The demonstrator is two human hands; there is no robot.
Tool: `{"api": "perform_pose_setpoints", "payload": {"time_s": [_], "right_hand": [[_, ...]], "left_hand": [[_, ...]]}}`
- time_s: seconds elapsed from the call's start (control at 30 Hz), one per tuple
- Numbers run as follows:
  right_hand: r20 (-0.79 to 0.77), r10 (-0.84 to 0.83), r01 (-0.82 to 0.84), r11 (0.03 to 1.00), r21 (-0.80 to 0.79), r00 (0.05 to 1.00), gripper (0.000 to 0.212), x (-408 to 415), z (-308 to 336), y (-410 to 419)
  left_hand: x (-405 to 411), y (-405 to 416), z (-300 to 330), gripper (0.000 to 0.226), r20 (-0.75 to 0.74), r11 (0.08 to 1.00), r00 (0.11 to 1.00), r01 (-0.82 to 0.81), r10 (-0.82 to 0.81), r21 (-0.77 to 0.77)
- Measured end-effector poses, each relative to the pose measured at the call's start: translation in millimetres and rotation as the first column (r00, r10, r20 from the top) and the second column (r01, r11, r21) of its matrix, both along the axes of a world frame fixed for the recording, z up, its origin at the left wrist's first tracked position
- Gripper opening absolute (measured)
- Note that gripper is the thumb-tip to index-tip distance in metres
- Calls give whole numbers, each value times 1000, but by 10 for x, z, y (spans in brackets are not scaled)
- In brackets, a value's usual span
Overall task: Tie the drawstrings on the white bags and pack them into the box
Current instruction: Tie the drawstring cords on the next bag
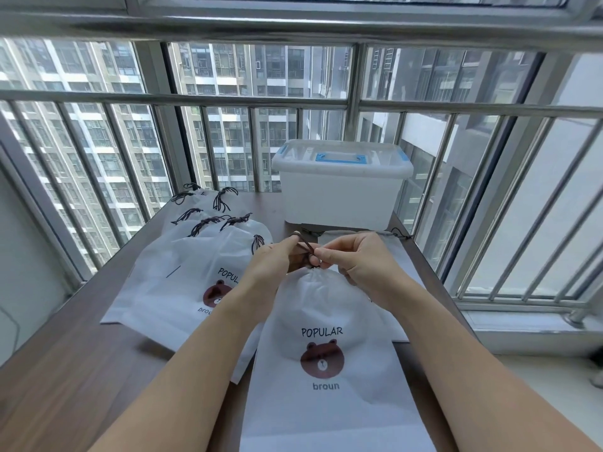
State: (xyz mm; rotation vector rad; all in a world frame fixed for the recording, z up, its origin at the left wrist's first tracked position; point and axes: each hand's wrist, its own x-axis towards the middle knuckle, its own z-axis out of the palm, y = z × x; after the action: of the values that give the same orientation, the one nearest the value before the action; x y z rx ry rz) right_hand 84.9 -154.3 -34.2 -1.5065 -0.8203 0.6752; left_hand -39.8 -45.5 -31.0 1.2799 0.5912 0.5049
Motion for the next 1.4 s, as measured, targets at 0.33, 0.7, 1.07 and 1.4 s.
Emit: {"api": "perform_pose_setpoints", "payload": {"time_s": [0.33, 0.7, 1.07, 1.4], "right_hand": [[-44, -26, 23, 998, -57, 999, 14, -24, -41, 28], [-217, 143, -133, 989, 60, 966, 18, 35, -51, 52], [-141, 133, -123, 989, 81, 981, 7, 53, -43, 31], [-75, 2, -1, 1000, 15, 997, 13, -6, -24, 59]], "left_hand": [[38, 64, -108, 42, 28, 995, 995, 99, -99, 16], [92, 73, -193, 13, 125, 971, 980, -177, 158, 160], [68, 95, -183, 16, 156, 969, 984, -124, 92, 213], [107, 57, -197, 22, 156, 979, 983, -126, 101, 159]]}}
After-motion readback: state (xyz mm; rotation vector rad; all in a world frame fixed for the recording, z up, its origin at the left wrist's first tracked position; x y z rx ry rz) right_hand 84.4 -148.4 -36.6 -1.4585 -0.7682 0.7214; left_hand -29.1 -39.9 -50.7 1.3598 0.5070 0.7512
